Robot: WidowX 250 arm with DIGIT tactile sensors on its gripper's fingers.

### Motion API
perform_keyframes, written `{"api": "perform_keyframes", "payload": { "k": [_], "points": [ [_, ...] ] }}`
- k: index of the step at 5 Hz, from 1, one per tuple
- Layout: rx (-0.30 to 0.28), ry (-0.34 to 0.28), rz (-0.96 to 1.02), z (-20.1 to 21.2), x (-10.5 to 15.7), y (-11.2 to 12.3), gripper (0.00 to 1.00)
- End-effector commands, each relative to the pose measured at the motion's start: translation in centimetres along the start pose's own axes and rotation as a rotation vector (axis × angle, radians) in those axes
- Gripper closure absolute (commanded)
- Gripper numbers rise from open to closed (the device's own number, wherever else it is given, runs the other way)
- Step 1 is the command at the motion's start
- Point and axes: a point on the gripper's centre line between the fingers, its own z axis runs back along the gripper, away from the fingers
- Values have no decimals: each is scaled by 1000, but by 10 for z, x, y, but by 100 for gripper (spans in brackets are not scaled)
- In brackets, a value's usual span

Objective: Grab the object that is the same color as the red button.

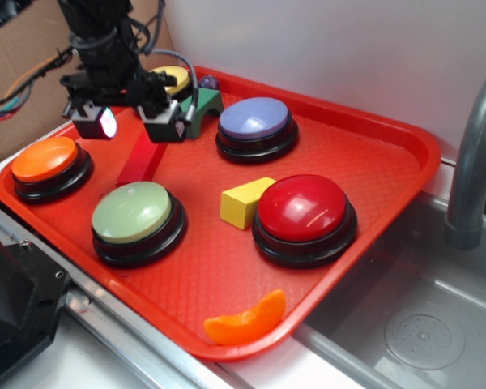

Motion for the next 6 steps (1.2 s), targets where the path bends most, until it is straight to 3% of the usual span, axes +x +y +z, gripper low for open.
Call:
{"api": "perform_keyframes", "payload": {
  "k": [1,2,3,4,5,6],
  "points": [
    [18,6,63,-26,25,7,0],
    [20,25,55,-38,26,5,0],
    [11,4,84,-40,25,5,39],
    [-40,13,90,-38,18,9,100],
    [-60,15,80,-36,16,10,100],
    [-15,7,41,-29,17,8,100]
  ]
}}
